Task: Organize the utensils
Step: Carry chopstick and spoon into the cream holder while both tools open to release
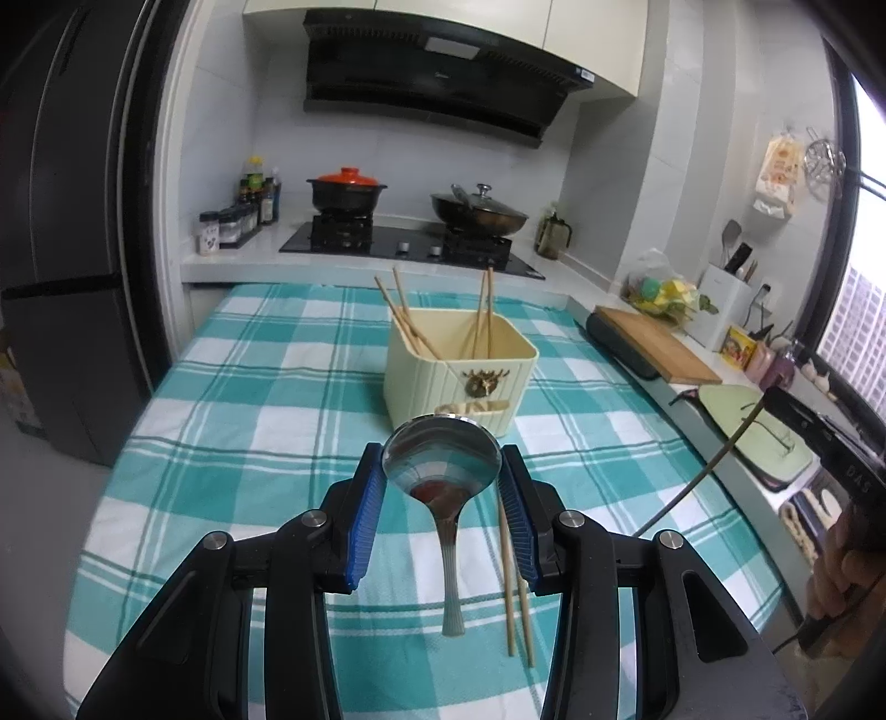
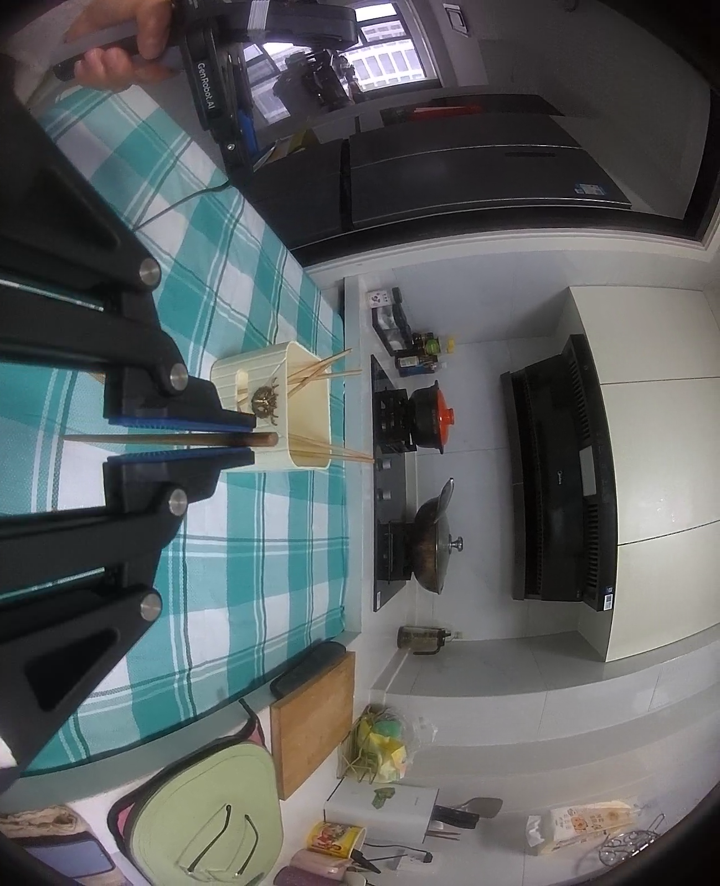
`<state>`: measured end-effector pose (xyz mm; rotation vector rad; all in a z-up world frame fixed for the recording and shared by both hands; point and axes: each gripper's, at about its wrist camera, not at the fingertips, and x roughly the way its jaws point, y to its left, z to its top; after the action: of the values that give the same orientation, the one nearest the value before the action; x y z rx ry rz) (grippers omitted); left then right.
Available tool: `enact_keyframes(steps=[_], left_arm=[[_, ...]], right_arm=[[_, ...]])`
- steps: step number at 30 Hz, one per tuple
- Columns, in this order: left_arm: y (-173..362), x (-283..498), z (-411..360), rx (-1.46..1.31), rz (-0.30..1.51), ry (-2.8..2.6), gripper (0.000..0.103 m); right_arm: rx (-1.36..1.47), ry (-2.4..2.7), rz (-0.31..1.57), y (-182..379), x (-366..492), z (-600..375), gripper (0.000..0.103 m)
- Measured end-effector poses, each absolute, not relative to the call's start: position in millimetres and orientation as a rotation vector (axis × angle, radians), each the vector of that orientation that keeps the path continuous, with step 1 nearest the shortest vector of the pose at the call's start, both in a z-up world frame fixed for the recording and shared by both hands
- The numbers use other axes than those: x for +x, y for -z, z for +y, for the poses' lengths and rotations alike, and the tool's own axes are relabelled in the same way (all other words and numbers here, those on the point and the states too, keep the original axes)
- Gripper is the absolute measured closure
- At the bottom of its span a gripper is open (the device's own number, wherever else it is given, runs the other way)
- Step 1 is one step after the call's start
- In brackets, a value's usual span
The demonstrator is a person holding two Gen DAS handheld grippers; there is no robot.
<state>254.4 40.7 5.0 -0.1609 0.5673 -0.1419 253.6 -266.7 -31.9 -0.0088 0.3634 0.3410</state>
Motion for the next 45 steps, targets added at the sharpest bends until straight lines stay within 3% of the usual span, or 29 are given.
enact_keyframes(steps=[22, 29, 37, 42, 43, 45], left_arm=[[-129, 405, 48, -0.125, 0.399, 0.141, 0.061], [-96, 475, 36, -0.123, 0.464, 0.104, 0.061], [-19, 533, 27, -0.155, 0.677, 0.101, 0.061], [4, 545, 24, -0.16, 0.73, 0.074, 0.06], [4, 546, 25, -0.168, 0.73, 0.074, 0.058], [-2, 543, 27, -0.179, 0.715, 0.078, 0.044]], right_arm=[[-0.001, -0.405, 0.211, -76, 397, -227, 0.098], [0.019, -0.44, 0.208, -67, 462, -200, 0.098], [-0.003, -0.484, 0.527, -1, 546, -174, 0.098], [0.014, -0.502, 0.631, 30, 576, -169, 0.097], [0.021, -0.504, 0.644, 35, 579, -168, 0.097], [0.043, -0.511, 0.646, 41, 586, -166, 0.096]])
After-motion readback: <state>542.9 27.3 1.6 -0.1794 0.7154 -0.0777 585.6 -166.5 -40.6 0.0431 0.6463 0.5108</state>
